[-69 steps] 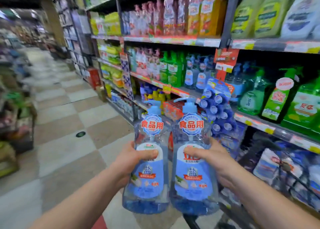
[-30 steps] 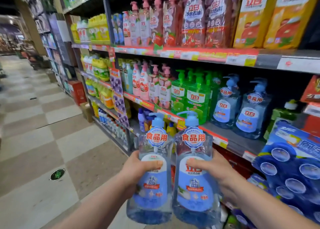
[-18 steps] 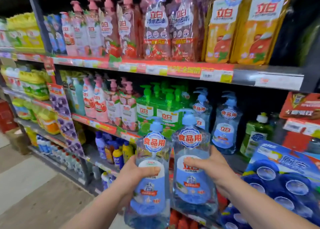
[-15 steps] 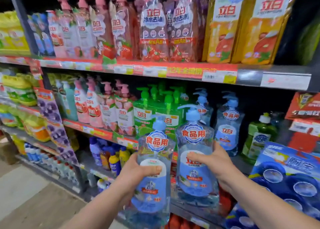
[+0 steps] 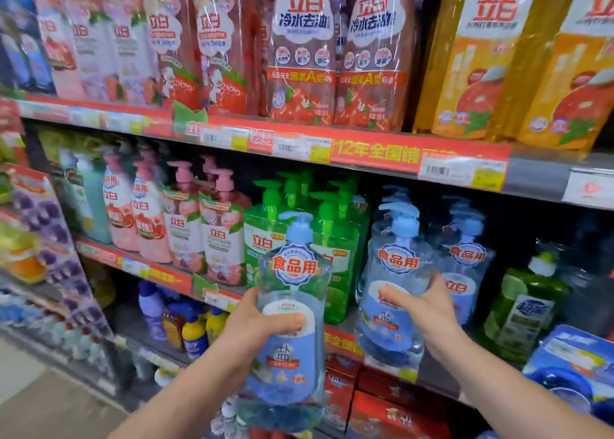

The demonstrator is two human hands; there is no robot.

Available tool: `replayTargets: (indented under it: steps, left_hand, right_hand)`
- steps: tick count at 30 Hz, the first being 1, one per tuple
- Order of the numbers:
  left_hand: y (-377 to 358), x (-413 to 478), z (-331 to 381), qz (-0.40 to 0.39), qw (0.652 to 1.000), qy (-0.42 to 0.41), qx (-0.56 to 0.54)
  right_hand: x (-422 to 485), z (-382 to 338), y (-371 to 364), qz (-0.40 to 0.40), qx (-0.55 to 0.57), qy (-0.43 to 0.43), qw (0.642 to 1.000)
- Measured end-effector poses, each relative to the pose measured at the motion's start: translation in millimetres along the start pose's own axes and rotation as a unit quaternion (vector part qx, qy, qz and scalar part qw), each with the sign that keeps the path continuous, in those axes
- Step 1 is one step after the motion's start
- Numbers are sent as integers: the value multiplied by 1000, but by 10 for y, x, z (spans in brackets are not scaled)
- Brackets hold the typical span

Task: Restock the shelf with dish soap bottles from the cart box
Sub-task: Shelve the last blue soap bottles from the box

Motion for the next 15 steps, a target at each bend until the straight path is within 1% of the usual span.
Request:
replayTargets:
  steps: [3,6,15]
  left_hand:
    - [-23,81,14,6,1000,-6,3]
    - [-33,150,-10,7,1000,-1,-11]
    - [-101,230,-7,14,1000,18,-8]
  right_hand:
    - [190,57,-93,-18,-33,11,999]
    - [309,125,-158,-17,-49,16,999]
    - [568,253,-182,-21,-35,8,999]
Point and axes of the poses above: each hand's wrist, its own x-axis towards the middle knuckle, its own y-axis out of the back of the hand, z = x × y, the point moved 4 cm from there along x, towards the middle knuckle, and after that the axes turned 11 degrees about -y, right-handed, at the moved point
